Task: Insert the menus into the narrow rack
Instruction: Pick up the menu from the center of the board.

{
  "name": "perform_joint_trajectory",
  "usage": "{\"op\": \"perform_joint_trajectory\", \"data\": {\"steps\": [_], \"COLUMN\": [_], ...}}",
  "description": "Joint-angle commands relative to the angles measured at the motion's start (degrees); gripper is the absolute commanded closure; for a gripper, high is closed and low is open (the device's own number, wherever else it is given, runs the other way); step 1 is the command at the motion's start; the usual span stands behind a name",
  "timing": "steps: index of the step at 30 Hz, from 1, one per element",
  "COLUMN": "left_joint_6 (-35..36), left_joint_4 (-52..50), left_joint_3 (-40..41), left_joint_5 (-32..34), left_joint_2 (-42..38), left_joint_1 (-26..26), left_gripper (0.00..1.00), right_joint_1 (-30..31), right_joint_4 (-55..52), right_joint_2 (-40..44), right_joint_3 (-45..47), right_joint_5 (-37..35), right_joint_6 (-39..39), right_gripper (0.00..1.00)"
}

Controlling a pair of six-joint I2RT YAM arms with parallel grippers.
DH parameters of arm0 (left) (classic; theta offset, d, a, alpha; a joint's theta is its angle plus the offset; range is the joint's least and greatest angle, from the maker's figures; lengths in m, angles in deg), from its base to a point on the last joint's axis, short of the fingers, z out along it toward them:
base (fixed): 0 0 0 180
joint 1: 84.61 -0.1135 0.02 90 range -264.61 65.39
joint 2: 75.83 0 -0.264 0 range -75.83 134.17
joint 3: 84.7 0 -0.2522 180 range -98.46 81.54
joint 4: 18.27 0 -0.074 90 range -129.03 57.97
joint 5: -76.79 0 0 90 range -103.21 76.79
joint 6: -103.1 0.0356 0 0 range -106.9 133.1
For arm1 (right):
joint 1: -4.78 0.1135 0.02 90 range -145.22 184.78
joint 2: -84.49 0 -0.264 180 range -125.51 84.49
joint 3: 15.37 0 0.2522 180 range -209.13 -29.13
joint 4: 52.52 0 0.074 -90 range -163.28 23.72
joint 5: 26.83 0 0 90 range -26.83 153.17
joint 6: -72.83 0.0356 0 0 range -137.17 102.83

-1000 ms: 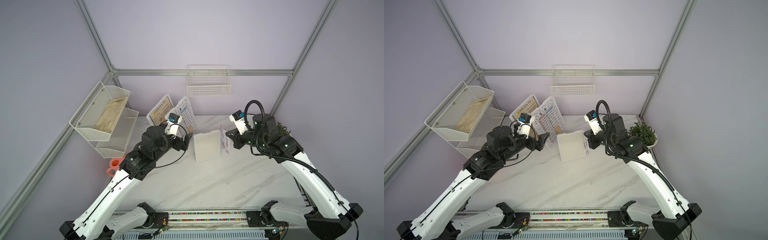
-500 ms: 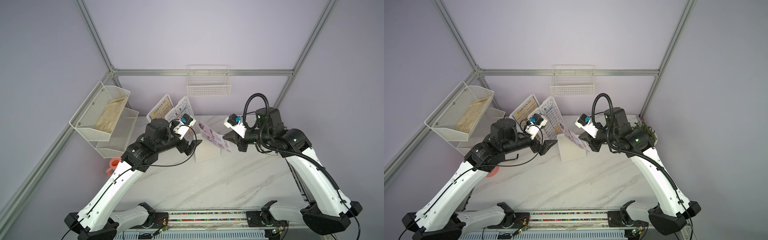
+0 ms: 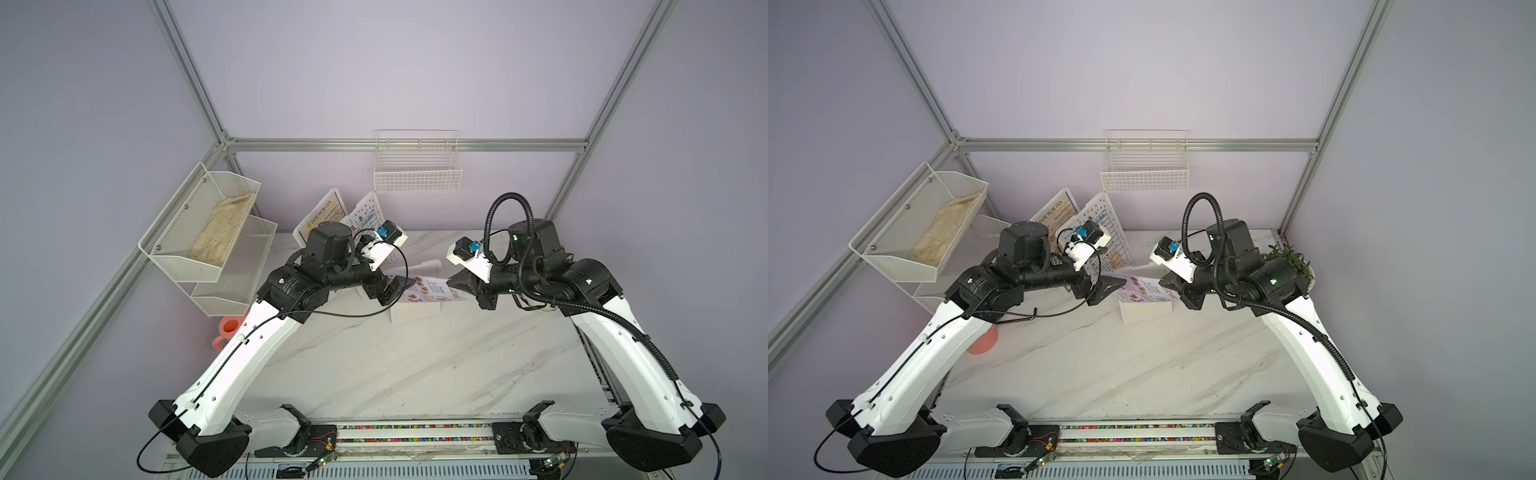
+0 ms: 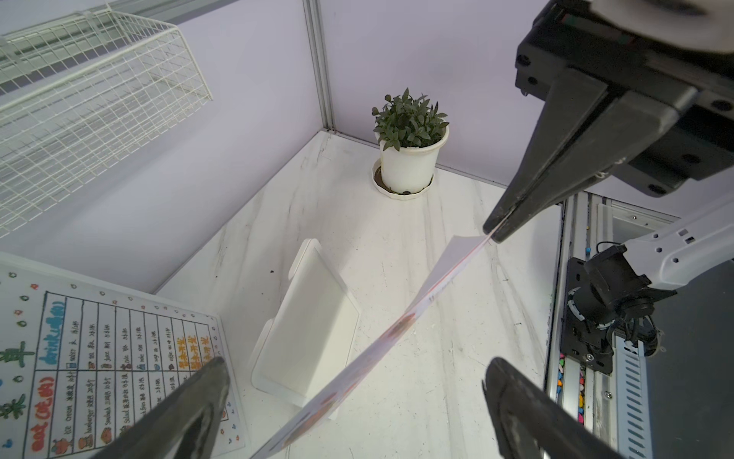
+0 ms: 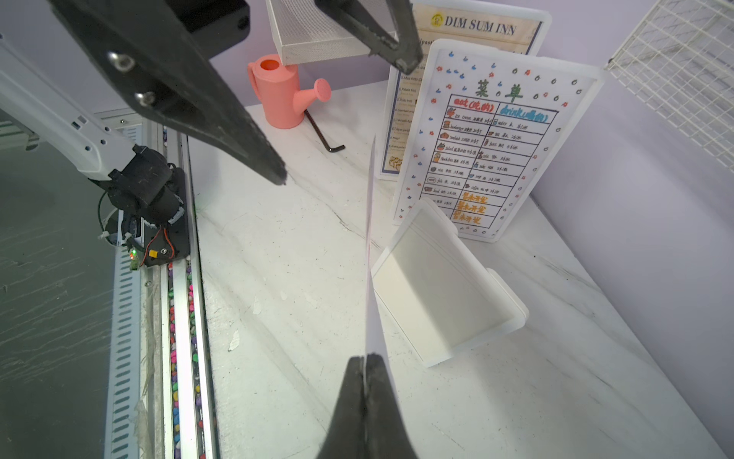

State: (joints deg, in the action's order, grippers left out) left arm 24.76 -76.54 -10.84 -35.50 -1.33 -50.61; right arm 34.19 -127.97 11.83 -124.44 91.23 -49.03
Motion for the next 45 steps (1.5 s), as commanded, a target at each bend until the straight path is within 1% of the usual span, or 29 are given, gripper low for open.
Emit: {"op": "perform_joint_trajectory", "data": {"steps": [1,7,10,11,13,16,17,24,29,34,45], "left_joint_6": [3.6,5.7,6.4,6.6,6.9,7.4,7.8,9.3,9.7,10.2,10.8], "left_joint_4": [-1.8,-5.2,-6.3,-6.6,-7.0,-7.7,-7.9,-10.3,-12.1,-12.7,-13.5], "left_joint_3": [-4.6,-7.2,-7.9,-8.0,-8.1,-8.4,-8.5,-9.8,-11.0,-11.1,-12.0], "left_joint_5": [-4.2,-7.8,-8.0,-8.0,-8.2,-8.3,-8.3,-6.5,-4.8,-4.0,-0.5], "left_joint_2": [1.3,5.2,5.9,7.9,8.7,9.6,9.9,11.9,13.0,13.3,14.4], "left_joint_1": [0.6,2.3,3.6,4.0,4.5,5.3,5.6,6.8,7.4,7.7,8.6], "left_gripper": [0.0,0.0,0.0,0.0,0.0,0.03,0.06,0.2,0.33,0.42,0.68], "right_joint_1": [0.5,0.6,0.8,0.7,0.9,0.8,0.8,0.9,1.0,1.0,1.0], "right_joint_4": [0.1,1.1,1.1,1.2,1.4,1.3,1.3,0.5,0.3,1.2,2.5], "right_joint_2": [2.6,3.2,3.2,3.3,3.5,3.6,3.6,3.5,3.1,2.8,3.5], "right_joint_3": [2.3,3.4,3.5,3.5,3.6,3.5,3.4,3.1,2.8,3.0,3.9], "right_joint_5": [1.7,1.7,1.8,1.9,1.5,1.1,1.1,0.2,-2.5,-4.9,-3.6], "right_joint_6": [-3.2,-3.3,-3.3,-3.3,-3.2,-3.2,-3.1,-3.3,-2.1,-0.8,0.0], "right_gripper": [1.0,1.0,1.0,1.0,1.0,1.0,1.0,1.0,1.0,1.0,1.0]}}
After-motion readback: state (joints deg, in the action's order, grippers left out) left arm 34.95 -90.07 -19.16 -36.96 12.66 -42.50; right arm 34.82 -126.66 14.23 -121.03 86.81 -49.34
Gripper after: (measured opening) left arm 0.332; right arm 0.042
